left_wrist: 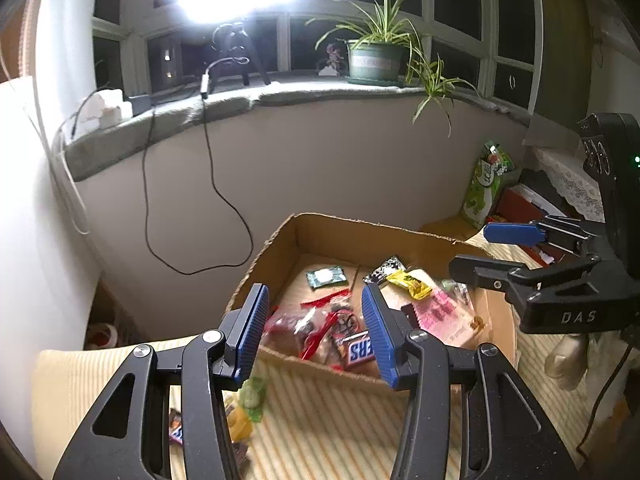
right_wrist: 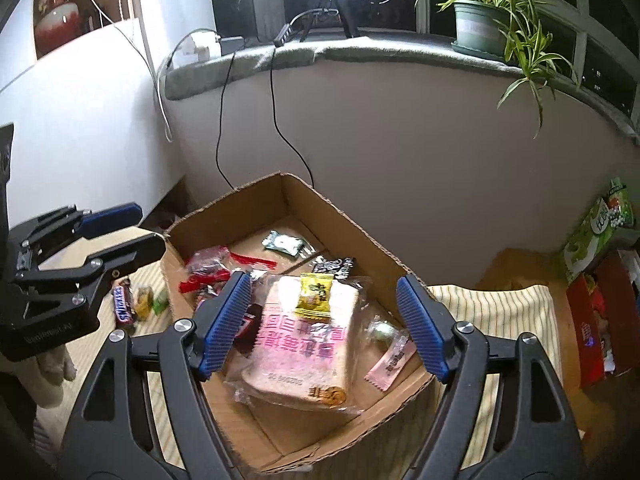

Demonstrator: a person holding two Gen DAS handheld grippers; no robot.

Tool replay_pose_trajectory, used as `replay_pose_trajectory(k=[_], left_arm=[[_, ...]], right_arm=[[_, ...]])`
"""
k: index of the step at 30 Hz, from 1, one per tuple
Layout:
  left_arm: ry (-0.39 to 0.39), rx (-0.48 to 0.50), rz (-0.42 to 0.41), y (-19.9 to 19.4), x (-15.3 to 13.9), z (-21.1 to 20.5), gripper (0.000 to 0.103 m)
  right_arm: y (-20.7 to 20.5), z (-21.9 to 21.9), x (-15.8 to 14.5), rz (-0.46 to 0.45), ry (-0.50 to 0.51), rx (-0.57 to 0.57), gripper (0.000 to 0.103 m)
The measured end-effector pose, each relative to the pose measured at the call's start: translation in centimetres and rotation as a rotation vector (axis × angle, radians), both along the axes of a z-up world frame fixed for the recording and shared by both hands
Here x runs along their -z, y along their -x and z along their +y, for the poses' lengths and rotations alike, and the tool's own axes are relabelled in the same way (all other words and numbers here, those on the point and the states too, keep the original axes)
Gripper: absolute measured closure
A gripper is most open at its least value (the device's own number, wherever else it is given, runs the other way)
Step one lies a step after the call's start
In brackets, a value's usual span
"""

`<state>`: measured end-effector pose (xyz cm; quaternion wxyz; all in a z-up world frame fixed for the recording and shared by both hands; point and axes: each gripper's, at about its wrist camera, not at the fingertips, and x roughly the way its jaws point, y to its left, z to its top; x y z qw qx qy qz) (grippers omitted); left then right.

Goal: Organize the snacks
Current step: 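Withdraw both tools from the box toward the remaining snacks on the bench, then grasp the red-capped candy capsule with the left tool while the right tool grasps the Snickers bar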

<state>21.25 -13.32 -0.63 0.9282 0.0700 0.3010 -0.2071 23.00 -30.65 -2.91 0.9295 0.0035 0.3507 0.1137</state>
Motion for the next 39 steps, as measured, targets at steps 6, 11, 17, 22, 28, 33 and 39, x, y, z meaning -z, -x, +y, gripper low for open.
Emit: replay_pose_trajectory(k=[6, 11, 17, 22, 28, 33, 39], left_arm=[[0.005, -0.03, -0.031, 2.1, -0.2, 2.3, 0.044], [0.011, -0.087, -0.018, 3.3, 0.1, 5.8, 0.041], [0.035, -0.207, 0.029, 4.0, 1.1, 12.2, 0.041], [0.039, -0.279, 0.064, 4.5, 2.7, 16.2, 0.041], [0.051, -0.318, 0.116, 4.6, 5.1, 18.9, 0.041], [0.055, -0.302, 0.146, 4.5, 6.5, 19.3, 0.053], [0.054, -0.275, 0.17, 3.5, 7.5, 18.5, 0.054]], right_arm=[[2.0, 1.9, -0.1, -0.012, -0.028, -0.062, 0.025], [3.9, 4.7, -0.2, -0.005, -0.014, -0.116, 0.025], [5.9, 8.4, 0.1, -0.017, 0.014, -0.159, 0.015], [6.8, 11.6, 1.1, -0.012, 0.011, -0.219, 0.014], [6.8, 15.1, 3.1, 0.011, 0.027, -0.304, 0.022], [5.9, 17.5, 4.5, 0.046, 0.028, -0.356, 0.042], [4.7, 20.1, 6.1, 0.077, 0.034, -0.405, 0.048]])
